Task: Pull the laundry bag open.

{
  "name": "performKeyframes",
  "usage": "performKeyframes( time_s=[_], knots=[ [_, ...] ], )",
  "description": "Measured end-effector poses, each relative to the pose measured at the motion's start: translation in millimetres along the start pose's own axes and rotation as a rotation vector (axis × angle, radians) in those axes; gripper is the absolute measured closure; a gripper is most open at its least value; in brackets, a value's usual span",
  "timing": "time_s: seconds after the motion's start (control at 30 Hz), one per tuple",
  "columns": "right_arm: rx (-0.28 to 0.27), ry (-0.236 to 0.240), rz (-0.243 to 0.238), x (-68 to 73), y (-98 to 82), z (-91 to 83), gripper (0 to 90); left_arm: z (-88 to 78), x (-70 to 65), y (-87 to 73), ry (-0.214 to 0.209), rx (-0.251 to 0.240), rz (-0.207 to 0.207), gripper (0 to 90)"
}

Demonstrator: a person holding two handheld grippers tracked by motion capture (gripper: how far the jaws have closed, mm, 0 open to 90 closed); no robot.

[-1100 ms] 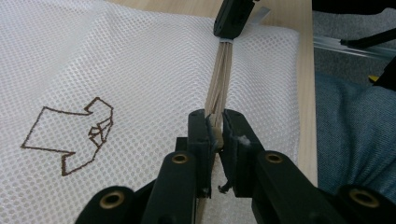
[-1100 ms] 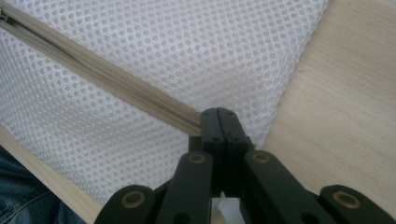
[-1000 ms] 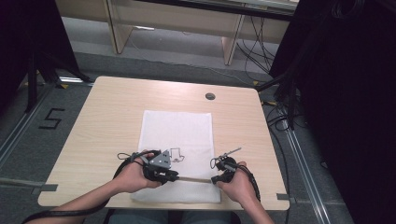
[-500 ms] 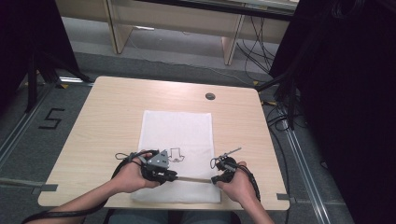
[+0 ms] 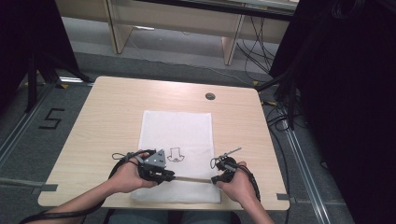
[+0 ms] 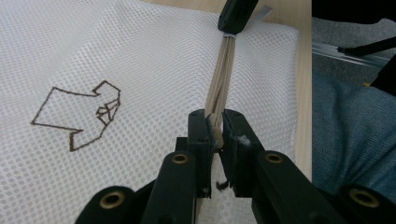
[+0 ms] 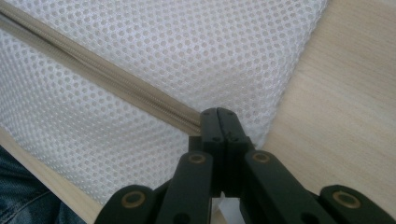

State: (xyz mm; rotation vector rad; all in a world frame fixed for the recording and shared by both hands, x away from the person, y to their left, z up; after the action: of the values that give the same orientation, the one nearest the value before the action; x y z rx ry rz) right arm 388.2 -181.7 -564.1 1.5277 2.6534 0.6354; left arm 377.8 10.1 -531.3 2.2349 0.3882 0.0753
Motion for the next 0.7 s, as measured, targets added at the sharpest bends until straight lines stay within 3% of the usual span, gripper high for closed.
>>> performKeyframes(
  time_s=[0.2, 0.23, 0.27, 0.47, 0.63, 0.7],
  knots=[
    [-0.001, 0.001, -0.001, -0.1, 0.0, 0.1, 90.0, -1.2, 0.4, -0.6, 0.000, 0.003, -0.001, 81.7],
    [-0.001, 0.001, -0.001, -0.1, 0.0, 0.1, 90.0, -1.6, 2.1, -1.3, 0.009, 0.015, 0.022, 81.7],
    [-0.001, 0.001, -0.001, -0.2, 0.1, 0.1, 90.0, -2.3, 1.5, -1.1, 0.003, 0.007, 0.004, 81.7],
    [-0.003, 0.001, -0.001, -0.2, 0.1, 0.1, 90.0, -6.0, 2.9, -5.9, 0.013, 0.014, 0.004, 81.7],
    [0.000, -0.002, -0.001, 0.0, 0.0, 0.1, 90.0, -15.2, 6.8, -11.1, 0.022, -0.006, -0.025, 81.7],
    [0.001, -0.004, -0.001, 0.1, 0.0, 0.1, 90.0, -16.2, 7.0, -12.4, 0.026, 0.006, -0.012, 81.7]
  ],
)
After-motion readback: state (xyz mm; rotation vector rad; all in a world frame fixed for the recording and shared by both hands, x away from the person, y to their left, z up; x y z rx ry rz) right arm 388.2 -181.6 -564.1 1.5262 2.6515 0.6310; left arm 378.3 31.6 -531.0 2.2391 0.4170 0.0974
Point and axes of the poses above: each handheld gripper's, and its own axes: z roughly forward along the jaws, y roughly out of its top, x roughly to its left, the point moved 9 cm from there along z, roughly forward along the jaws, and after that the axes turned 1 degree about -x, right-handed, at the moved point
